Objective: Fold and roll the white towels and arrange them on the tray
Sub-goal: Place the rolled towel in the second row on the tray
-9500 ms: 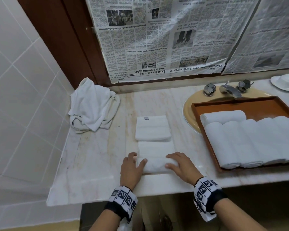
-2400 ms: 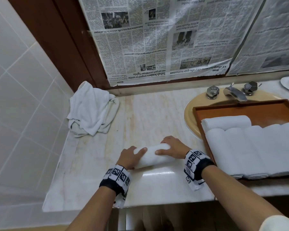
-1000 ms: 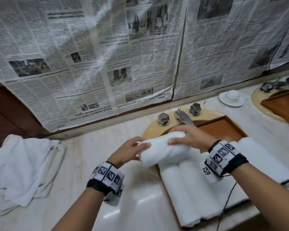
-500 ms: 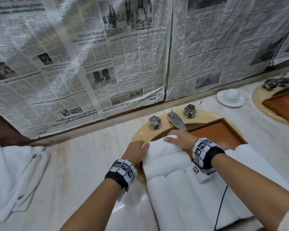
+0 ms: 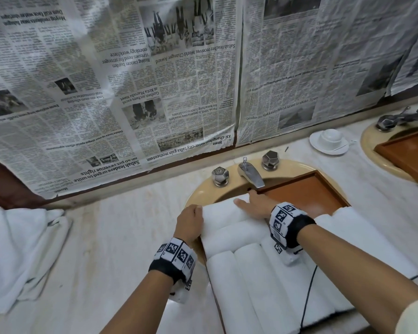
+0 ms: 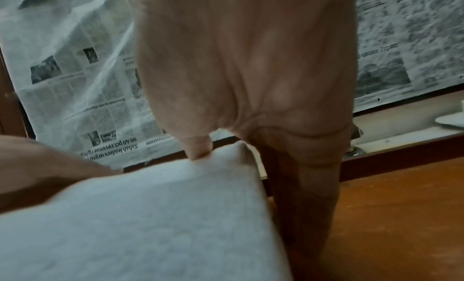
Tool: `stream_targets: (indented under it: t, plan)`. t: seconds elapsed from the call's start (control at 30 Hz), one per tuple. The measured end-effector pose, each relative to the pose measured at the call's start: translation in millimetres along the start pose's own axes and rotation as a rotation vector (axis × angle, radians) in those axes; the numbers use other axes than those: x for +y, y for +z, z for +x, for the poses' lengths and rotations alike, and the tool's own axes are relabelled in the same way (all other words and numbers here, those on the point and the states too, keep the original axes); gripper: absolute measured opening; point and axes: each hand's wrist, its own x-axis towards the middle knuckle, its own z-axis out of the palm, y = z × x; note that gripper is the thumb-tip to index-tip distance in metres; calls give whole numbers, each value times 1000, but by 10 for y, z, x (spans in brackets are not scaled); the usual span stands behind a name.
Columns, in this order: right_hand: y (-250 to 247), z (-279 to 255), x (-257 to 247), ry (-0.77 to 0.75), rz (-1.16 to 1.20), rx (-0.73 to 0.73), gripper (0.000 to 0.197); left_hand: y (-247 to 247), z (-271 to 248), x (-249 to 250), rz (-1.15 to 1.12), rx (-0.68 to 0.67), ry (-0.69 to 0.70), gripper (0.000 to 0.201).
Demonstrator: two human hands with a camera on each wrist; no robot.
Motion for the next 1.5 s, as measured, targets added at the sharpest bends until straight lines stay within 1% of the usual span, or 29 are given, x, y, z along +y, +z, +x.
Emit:
stream_targets:
  t: [0.07,0.1,0.23,0.3,0.37,0.43,0.5,0.53,0.57,0.67,0.77,0.93,1.03,1.13,1.33,1.5]
  plan:
    - [-10,-56,27,-15,4,-9,89,-27,-83,-24,-20,-17,-27,27]
    - [0,-78,35,-26,14,-15,88,-33,-113,-45,-29,-36,-49,29]
    - [70,-149,24,-20,53,-30,90,19,-150,-100,-33,-96,-81,52]
    - [94,-179,13,-14,47,-31,89,36,-157,-94,-11,-103,-91,57]
    - [97,-218,13,-17,38,-13,90,22,-187,-110,-52,-123,-94,61]
    - [70,-290,2,-19,16,24,91,-29,-246,-153,-152,-136,-97,61]
    - [49,-365,-27,-51,-18,86,88,-91,-332,-216,-177,-112,-76,50]
    - [52,-415,-50,-76,-41,121,87,-114,-380,-264,-164,-98,-67,47]
    - [63,-462,-80,-112,-67,165,86,-143,-433,-313,-147,-83,-55,48]
    - [135,-621,-184,-235,-109,286,84,-253,-571,-485,-40,-47,-3,54]
    - [270,-782,-337,-324,-136,332,85,-443,-696,-662,53,17,53,61]
    - [634,-1062,-753,-455,-217,305,84,-965,-977,-1055,75,114,85,72]
    - [925,-1207,-1063,-506,-249,294,77,-1278,-1161,-1362,91,151,83,72]
    - [1267,-1316,-1398,-552,-310,280,85,-1571,-1363,-1713,103,190,75,70]
    - [1914,-1515,-2142,-657,-326,213,84,-2102,-1742,-2545,88,255,8,66]
    - [2381,-1600,-2707,-711,-336,143,83,-2432,-1932,-3086,107,298,-63,66]
